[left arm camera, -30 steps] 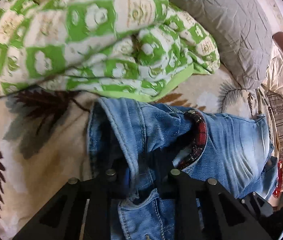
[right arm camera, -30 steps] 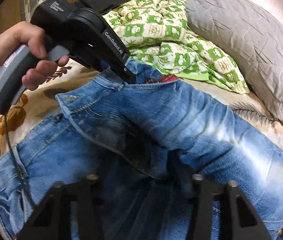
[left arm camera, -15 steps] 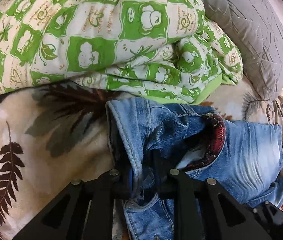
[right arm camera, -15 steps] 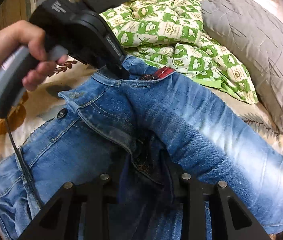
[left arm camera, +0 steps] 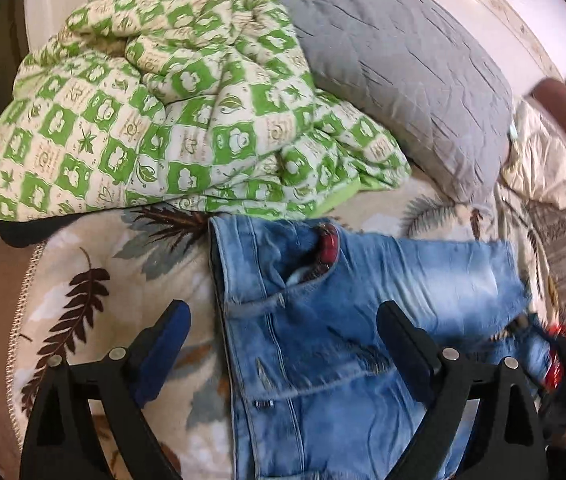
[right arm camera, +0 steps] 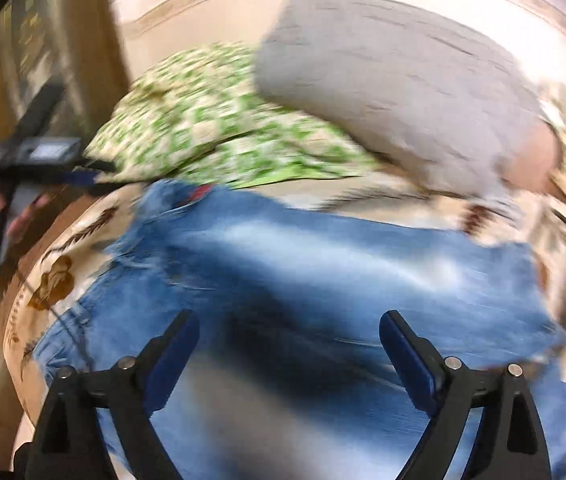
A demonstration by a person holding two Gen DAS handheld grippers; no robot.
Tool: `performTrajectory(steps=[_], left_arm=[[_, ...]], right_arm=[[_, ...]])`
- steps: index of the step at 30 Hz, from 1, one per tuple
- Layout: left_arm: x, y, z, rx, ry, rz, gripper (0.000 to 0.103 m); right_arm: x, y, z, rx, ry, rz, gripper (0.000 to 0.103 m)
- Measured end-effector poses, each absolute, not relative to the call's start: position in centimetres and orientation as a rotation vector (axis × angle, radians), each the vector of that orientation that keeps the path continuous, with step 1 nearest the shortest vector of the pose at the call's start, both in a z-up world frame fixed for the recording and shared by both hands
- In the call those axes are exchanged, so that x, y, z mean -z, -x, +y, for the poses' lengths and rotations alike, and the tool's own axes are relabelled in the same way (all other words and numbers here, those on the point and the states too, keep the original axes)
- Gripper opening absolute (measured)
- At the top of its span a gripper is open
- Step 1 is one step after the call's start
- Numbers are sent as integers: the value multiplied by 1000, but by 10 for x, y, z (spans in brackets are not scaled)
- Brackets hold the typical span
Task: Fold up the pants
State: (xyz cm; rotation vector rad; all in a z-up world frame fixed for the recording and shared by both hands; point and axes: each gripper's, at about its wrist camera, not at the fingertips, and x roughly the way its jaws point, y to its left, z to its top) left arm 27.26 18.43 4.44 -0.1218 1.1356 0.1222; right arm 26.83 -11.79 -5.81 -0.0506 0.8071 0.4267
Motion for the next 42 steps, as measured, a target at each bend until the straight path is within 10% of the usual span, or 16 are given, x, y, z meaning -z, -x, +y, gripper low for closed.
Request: performTrajectory(steps=[24, 32, 37, 40, 42], left_arm=[[61, -428, -63, 364, -348, 1254, 94], [115, -452, -81, 420, -432, 1309, 94], [143, -458, -90, 439, -493, 1364, 94], [150, -458, -86, 448, -455, 1384, 75], [144, -459, -83, 450, -430, 1374, 28]], right_arm=[[103, -470, -342, -262, -323, 1194, 89], [131, -501, -312, -300, -204, 1250, 66], [138, -507, -309, -280, -147, 1251, 21], [139, -504, -315, -273, -144, 1242, 18], [139, -503, -316, -266, -133, 1238, 17]])
